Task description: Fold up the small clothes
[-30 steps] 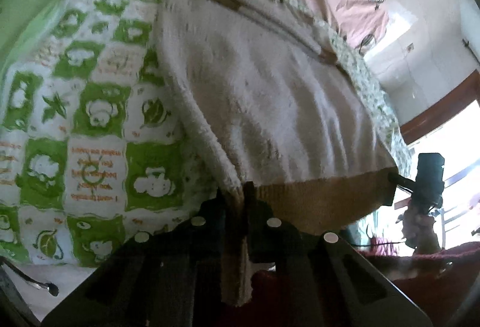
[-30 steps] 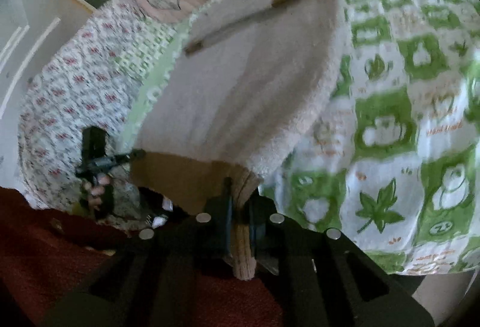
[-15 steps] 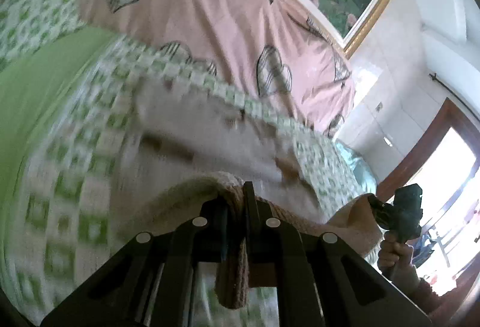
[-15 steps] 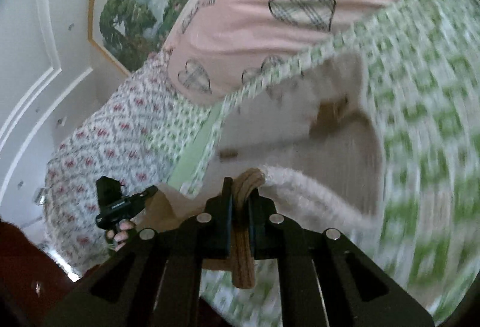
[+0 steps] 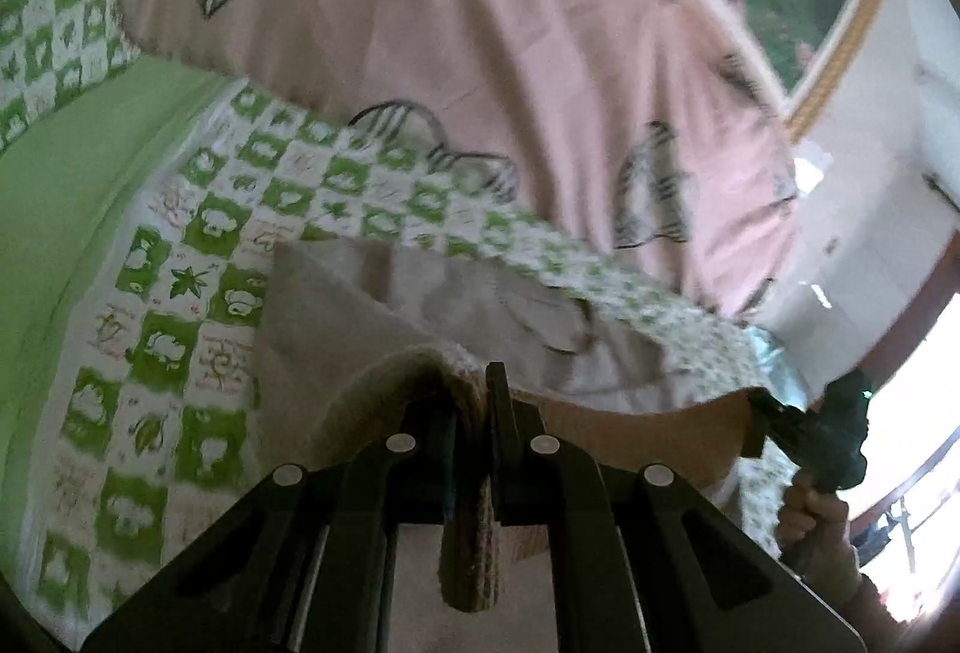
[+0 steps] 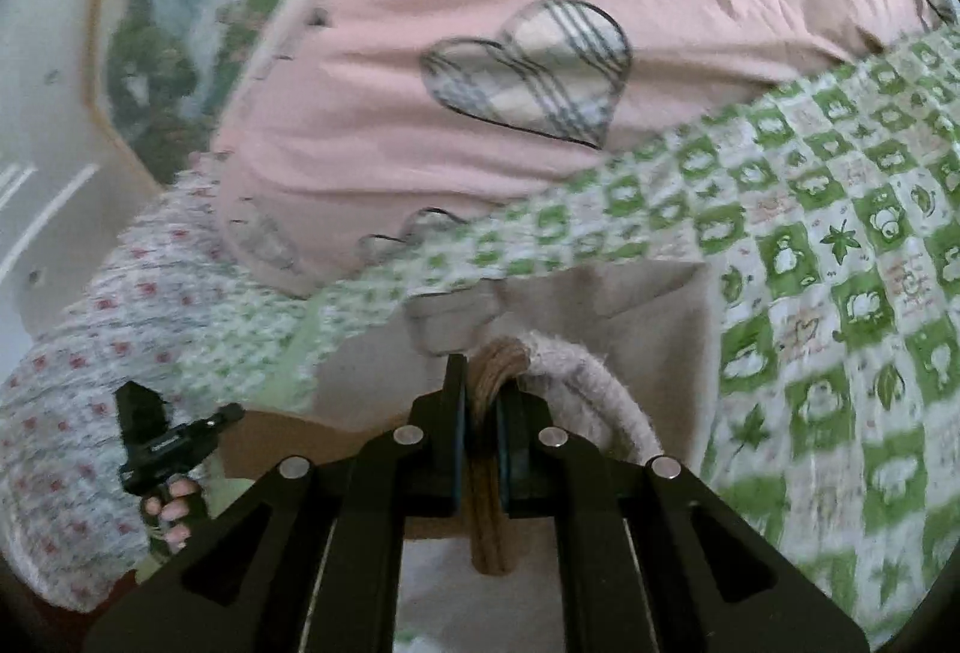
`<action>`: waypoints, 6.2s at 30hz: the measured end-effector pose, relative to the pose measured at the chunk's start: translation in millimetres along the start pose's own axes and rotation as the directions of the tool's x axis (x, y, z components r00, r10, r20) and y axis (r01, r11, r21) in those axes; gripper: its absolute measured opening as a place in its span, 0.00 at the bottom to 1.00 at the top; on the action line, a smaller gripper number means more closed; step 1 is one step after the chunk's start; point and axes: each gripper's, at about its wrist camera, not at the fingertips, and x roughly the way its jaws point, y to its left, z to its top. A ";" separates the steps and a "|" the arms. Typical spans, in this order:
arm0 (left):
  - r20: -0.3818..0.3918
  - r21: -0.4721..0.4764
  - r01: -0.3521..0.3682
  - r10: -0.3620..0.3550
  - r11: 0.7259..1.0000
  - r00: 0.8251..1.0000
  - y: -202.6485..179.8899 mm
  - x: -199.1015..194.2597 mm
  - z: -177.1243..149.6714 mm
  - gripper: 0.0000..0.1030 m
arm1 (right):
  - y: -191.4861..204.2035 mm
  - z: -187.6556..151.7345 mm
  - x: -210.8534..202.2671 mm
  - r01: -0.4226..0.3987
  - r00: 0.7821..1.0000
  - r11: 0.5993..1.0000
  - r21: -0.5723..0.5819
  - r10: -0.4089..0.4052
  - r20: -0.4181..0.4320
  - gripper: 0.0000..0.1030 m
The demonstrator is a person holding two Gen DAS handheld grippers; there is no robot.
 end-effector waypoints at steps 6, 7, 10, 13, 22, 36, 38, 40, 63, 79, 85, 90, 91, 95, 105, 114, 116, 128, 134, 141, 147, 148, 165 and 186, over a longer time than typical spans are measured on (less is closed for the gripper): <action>-0.067 -0.065 -0.074 0.070 0.995 0.995 35.4 54.5 4.5 0.07 | -25.3 -1.3 43.9 0.126 0.988 0.992 0.005 -0.125 -0.087 0.09; -0.084 -0.068 -0.088 0.082 0.994 0.993 38.9 60.9 4.1 0.07 | -29.0 -1.9 47.0 0.134 0.986 0.991 0.015 -0.132 -0.098 0.10; -0.110 -0.065 -0.103 0.095 0.993 0.989 39.6 58.9 -2.0 0.11 | -38.8 -4.3 44.7 0.148 0.983 0.987 0.061 -0.140 -0.118 0.20; -0.103 -0.028 -0.101 0.098 0.994 0.990 27.0 37.4 -14.0 0.20 | -32.5 -8.1 17.2 0.178 0.983 0.983 0.054 -0.175 -0.062 0.36; -0.286 0.218 0.070 -0.005 0.974 0.958 -68.3 49.8 -81.9 0.30 | 67.5 -67.9 32.2 -0.097 0.960 0.956 -0.277 0.016 -0.281 0.37; -0.194 0.200 -0.233 0.271 0.952 0.943 -5.7 125.2 20.0 0.25 | -12.7 16.2 103.5 0.251 0.943 0.956 -0.151 -0.277 -0.187 0.36; -0.171 0.107 -0.211 0.227 0.972 0.959 16.8 120.9 32.3 0.24 | -20.5 26.7 90.0 0.296 0.947 0.952 -0.080 -0.303 -0.104 0.37; -0.148 0.066 -0.205 0.212 0.977 0.966 26.2 113.8 34.5 0.24 | -27.3 29.5 76.1 0.311 0.948 0.950 -0.038 -0.312 -0.054 0.37; -0.148 -0.151 -0.139 0.116 0.979 0.982 -11.2 -41.1 -148.1 0.41 | 30.8 -108.4 -23.7 0.174 0.979 0.985 0.018 -0.171 -0.107 0.53; -0.121 -0.345 -0.106 0.068 0.933 0.990 7.4 -44.6 -182.6 0.54 | 54.2 -150.9 -36.9 0.133 0.977 0.991 -0.002 -0.132 -0.165 0.59; -0.047 -0.432 -0.115 0.105 0.895 0.993 31.4 -33.2 -155.5 0.56 | 54.4 -150.1 -39.0 0.134 0.979 0.991 0.002 -0.132 -0.157 0.59; 0.000 -0.465 -0.113 0.127 0.878 0.992 49.2 -16.2 -132.3 0.57 | 48.9 -146.7 -37.5 0.134 0.979 0.991 0.017 -0.130 -0.158 0.59; 0.006 -0.459 -0.124 0.142 0.880 0.990 49.7 -11.9 -126.5 0.56 | 48.2 -145.5 -37.1 0.135 0.979 0.991 0.019 -0.131 -0.156 0.59; 0.017 -0.410 -0.159 0.182 0.898 0.983 45.2 0.2 -110.6 0.13 | 46.0 -136.7 -35.0 0.133 0.981 0.991 0.018 -0.129 -0.144 0.59; 0.095 -0.093 -0.098 0.107 0.991 0.990 -62.7 -6.4 -85.3 0.06 | 19.4 -96.3 -29.1 0.122 0.985 0.991 0.055 -0.114 -0.126 0.59; -0.023 0.099 0.008 -0.006 0.995 1.000 -151.7 46.8 -113.9 0.06 | -2.7 -61.9 -3.8 -0.051 0.977 0.980 0.194 0.090 -0.195 0.60; -0.051 0.097 0.015 -0.010 0.995 0.999 -155.1 58.6 -121.7 0.06 | -3.5 -53.6 12.7 -0.111 0.960 0.966 0.233 0.164 -0.226 0.70; -0.062 0.158 -0.026 0.037 0.987 0.997 -164.1 58.7 -126.9 0.06 | 48.6 -15.5 143.6 -0.167 0.897 0.963 0.211 0.237 -0.374 0.30; -0.032 0.217 0.030 -0.024 0.976 0.999 -198.4 47.7 -121.3 0.07 | 77.7 19.5 99.8 -0.171 0.950 0.985 0.022 0.170 -0.263 0.17; -0.144 0.262 0.131 -0.095 0.956 0.985 -250.8 94.3 -146.8 0.07 | 21.9 24.7 45.6 -0.033 0.973 0.998 -0.062 0.018 -0.232 0.17; -0.250 0.249 0.161 -0.097 0.955 0.963 -262.5 138.3 -172.9 0.08 | -27.7 7.3 48.7 0.091 0.958 0.993 -0.079 -0.109 -0.265 0.17; -0.254 0.257 0.158 -0.091 0.954 0.963 -263.8 141.8 -176.0 0.08 | -30.8 5.9 48.5 0.091 0.959 0.993 -0.072 -0.107 -0.261 0.16; -0.285 0.228 0.191 -0.122 0.955 0.951 -231.1 72.6 -166.7 0.67 | -43.5 2.2 25.0 0.217 0.952 0.970 -0.108 -0.235 -0.198 0.32; -0.372 -0.070 0.175 -0.189 0.982 0.909 -116.7 176.3 -100.4 0.77 | -69.1 -31.1 24.2 0.058 0.964 0.993 0.106 -0.028 -0.265 0.61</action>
